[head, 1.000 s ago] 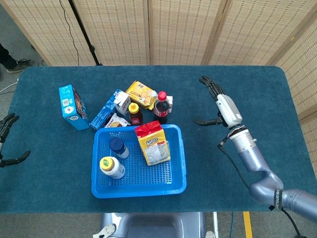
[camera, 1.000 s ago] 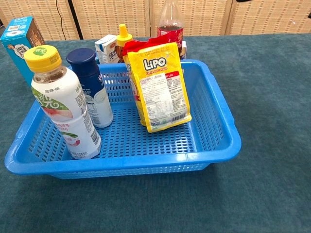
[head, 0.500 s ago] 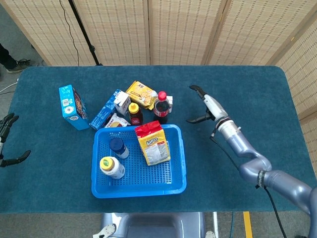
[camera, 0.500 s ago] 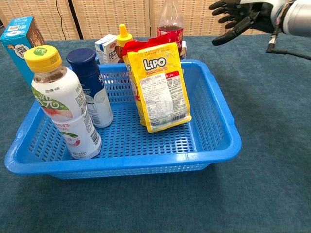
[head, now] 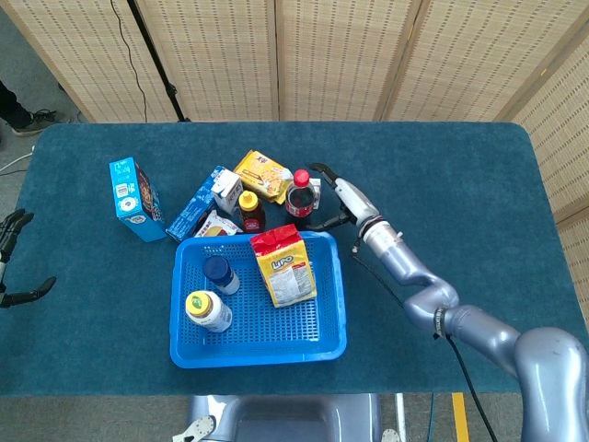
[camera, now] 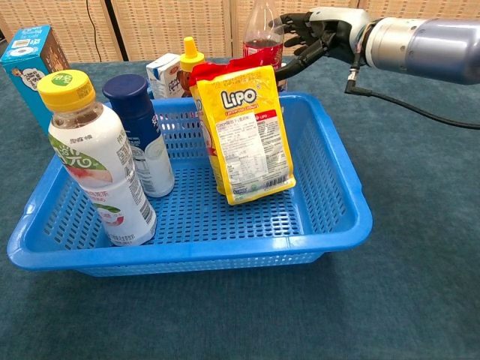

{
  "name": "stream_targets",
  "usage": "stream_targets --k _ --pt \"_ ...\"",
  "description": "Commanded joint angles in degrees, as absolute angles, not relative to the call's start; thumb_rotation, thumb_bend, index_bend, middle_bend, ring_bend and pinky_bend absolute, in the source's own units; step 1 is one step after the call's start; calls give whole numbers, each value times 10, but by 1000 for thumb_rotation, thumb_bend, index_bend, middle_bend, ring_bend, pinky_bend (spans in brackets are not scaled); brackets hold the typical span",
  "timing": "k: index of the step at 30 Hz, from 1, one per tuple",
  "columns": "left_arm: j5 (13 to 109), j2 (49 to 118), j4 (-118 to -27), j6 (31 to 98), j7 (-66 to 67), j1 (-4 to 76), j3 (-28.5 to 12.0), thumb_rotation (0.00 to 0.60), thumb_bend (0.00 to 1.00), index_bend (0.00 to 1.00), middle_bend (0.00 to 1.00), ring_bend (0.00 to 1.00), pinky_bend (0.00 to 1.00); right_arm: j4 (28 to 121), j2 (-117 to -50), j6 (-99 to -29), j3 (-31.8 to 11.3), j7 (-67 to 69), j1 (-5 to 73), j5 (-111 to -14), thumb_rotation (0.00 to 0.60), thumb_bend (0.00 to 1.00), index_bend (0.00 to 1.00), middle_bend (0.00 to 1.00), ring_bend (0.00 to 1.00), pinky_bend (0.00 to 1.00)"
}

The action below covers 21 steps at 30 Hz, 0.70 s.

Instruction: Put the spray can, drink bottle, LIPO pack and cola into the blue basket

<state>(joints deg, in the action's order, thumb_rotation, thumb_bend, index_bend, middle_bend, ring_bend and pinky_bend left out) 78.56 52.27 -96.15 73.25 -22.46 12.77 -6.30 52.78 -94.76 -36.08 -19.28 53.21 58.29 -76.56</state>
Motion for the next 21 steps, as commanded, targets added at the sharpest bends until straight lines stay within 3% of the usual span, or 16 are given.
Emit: stream_targets --k 1,3,5,7,9,11,14,21 --pt "784 522 -961 730 -227 128 -64 600 235 0 0 0 0 484 -983 -368 -206 511 601 -748 600 0 0 8 1 4" --pt "783 522 -959 729 -228 128 -64 600 236 0 0 0 0 471 -995 -375 -212 505 603 -740 600 0 57 107 82 89" --pt "782 522 -958 728 -229 128 -64 600 236 0 0 0 0 463 -1006 -384 -217 500 603 -731 600 37 201 261 230 217" --pt "781 522 -958 727 -231 128 -65 600 236 0 0 0 0 458 -1012 -393 -220 495 601 -728 600 191 342 401 368 340" --pt "782 522 -957 726 -231 128 -65 600 235 0 0 0 0 459 -1014 -401 -221 491 599 -727 600 453 465 523 485 464" --pt "783 521 -957 727 -232 127 -64 600 236 0 0 0 0 467 -1011 -408 -220 488 596 -728 600 580 550 588 543 531" --pt "786 521 -957 728 -234 126 -64 600 236 0 0 0 0 490 -998 -419 -218 489 588 -734 600 635 602 629 576 565" --pt "794 520 -957 731 -238 125 -62 600 235 0 0 0 0 551 -954 -455 -222 474 564 -738 600 644 611 637 582 566"
